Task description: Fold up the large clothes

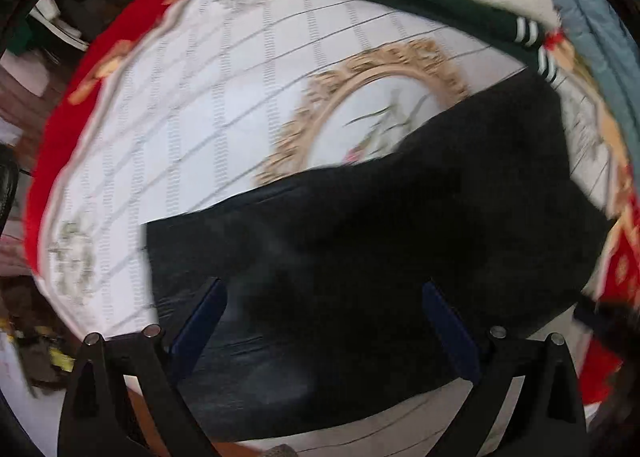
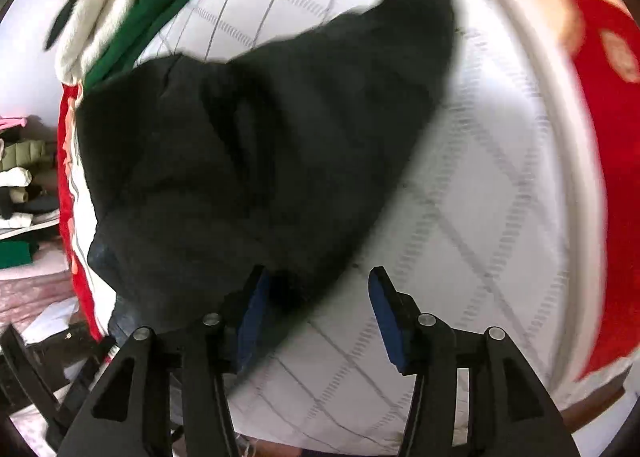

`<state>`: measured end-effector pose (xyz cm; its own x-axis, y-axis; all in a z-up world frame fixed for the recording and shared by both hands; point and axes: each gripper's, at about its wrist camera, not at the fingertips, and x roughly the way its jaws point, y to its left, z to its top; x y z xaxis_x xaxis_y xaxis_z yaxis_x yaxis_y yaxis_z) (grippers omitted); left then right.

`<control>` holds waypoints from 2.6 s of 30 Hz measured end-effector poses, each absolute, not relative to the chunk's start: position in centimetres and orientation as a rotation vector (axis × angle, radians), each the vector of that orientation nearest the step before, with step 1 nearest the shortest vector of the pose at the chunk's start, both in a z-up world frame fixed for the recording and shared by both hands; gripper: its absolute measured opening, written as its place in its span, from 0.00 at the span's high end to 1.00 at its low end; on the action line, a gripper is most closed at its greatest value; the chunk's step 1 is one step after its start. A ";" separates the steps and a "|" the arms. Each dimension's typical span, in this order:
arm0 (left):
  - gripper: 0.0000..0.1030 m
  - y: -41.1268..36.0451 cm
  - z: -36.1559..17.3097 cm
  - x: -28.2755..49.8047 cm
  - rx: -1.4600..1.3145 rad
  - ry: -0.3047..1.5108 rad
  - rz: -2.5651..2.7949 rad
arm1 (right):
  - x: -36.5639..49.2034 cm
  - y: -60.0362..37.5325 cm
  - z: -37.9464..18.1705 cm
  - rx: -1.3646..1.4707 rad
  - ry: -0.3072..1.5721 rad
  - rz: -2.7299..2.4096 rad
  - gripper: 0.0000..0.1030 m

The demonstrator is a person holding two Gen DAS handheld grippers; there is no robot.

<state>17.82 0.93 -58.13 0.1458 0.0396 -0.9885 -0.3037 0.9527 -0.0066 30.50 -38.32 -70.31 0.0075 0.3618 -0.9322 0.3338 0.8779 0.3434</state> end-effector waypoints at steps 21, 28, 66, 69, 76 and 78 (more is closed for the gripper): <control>0.00 4.5 -65.1 23.7 -0.472 1.420 0.324 | 48.1 -22.3 -75.5 0.456 1.753 0.317 0.83; 0.00 3.9 -61.4 20.0 -0.413 1.411 0.413 | 44.3 -22.4 -65.3 0.230 1.679 0.517 0.77; 0.00 0.8 -65.7 20.9 -0.343 1.397 0.438 | 37.6 -41.6 -74.8 1.212 1.289 0.382 0.67; 0.00 0.6 -65.6 23.3 -0.299 1.397 0.437 | 38.1 -40.0 -74.1 1.261 1.245 0.409 0.72; 0.00 -4.6 -65.7 29.4 -0.299 1.366 0.314 | 36.7 -41.6 -65.5 1.188 1.149 0.399 0.76; 0.00 -6.3 -66.2 31.4 -0.320 1.348 0.260 | 36.5 -42.3 -63.1 1.114 1.127 0.386 0.76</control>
